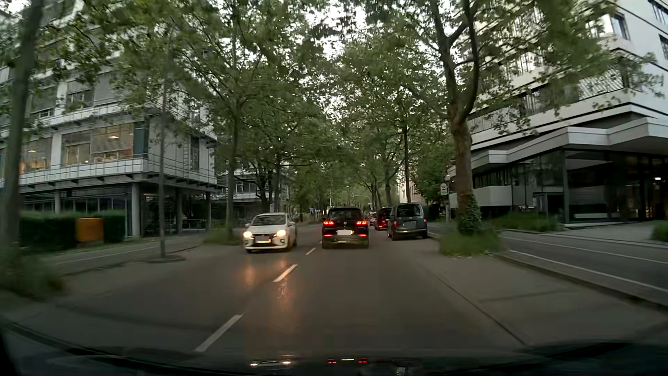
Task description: Follow the waypoints while adhering to traffic rules and regulations
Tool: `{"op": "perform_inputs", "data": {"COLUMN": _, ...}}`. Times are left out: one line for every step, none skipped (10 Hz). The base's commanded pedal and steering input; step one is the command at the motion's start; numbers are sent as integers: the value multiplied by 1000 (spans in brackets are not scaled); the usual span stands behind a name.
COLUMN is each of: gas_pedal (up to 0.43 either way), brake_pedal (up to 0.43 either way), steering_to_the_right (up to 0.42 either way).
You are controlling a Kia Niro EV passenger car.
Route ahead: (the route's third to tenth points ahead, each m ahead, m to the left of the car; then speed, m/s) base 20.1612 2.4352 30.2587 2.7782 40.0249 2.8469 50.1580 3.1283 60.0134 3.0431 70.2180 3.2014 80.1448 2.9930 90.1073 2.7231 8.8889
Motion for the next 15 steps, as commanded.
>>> {"op": "perform_inputs", "data": {"gas_pedal": 59, "brake_pedal": 0, "steering_to_the_right": 0}}
{"op": "perform_inputs", "data": {"gas_pedal": 59, "brake_pedal": 0, "steering_to_the_right": 0}}
{"op": "perform_inputs", "data": {"gas_pedal": 67, "brake_pedal": 0, "steering_to_the_right": 0}}
{"op": "perform_inputs", "data": {"gas_pedal": 79, "brake_pedal": 0, "steering_to_the_right": 0}}
{"op": "perform_inputs", "data": {"gas_pedal": 79, "brake_pedal": 0, "steering_to_the_right": 0}}
{"op": "perform_inputs", "data": {"gas_pedal": 87, "brake_pedal": 0, "steering_to_the_right": 0}}
{"op": "perform_inputs", "data": {"gas_pedal": 87, "brake_pedal": 0, "steering_to_the_right": 0}}
{"op": "perform_inputs", "data": {"gas_pedal": 87, "brake_pedal": 0, "steering_to_the_right": 0}}
{"op": "perform_inputs", "data": {"gas_pedal": 87, "brake_pedal": 0, "steering_to_the_right": 0}}
{"op": "perform_inputs", "data": {"gas_pedal": 87, "brake_pedal": 0, "steering_to_the_right": 1}}
{"op": "perform_inputs", "data": {"gas_pedal": 87, "brake_pedal": 0, "steering_to_the_right": 1}}
{"op": "perform_inputs", "data": {"gas_pedal": 87, "brake_pedal": 0, "steering_to_the_right": 1}}
{"op": "perform_inputs", "data": {"gas_pedal": 98, "brake_pedal": 0, "steering_to_the_right": 1}}
{"op": "perform_inputs", "data": {"gas_pedal": 98, "brake_pedal": 0, "steering_to_the_right": 1}}
{"op": "perform_inputs", "data": {"gas_pedal": 98, "brake_pedal": 0, "steering_to_the_right": 1}}
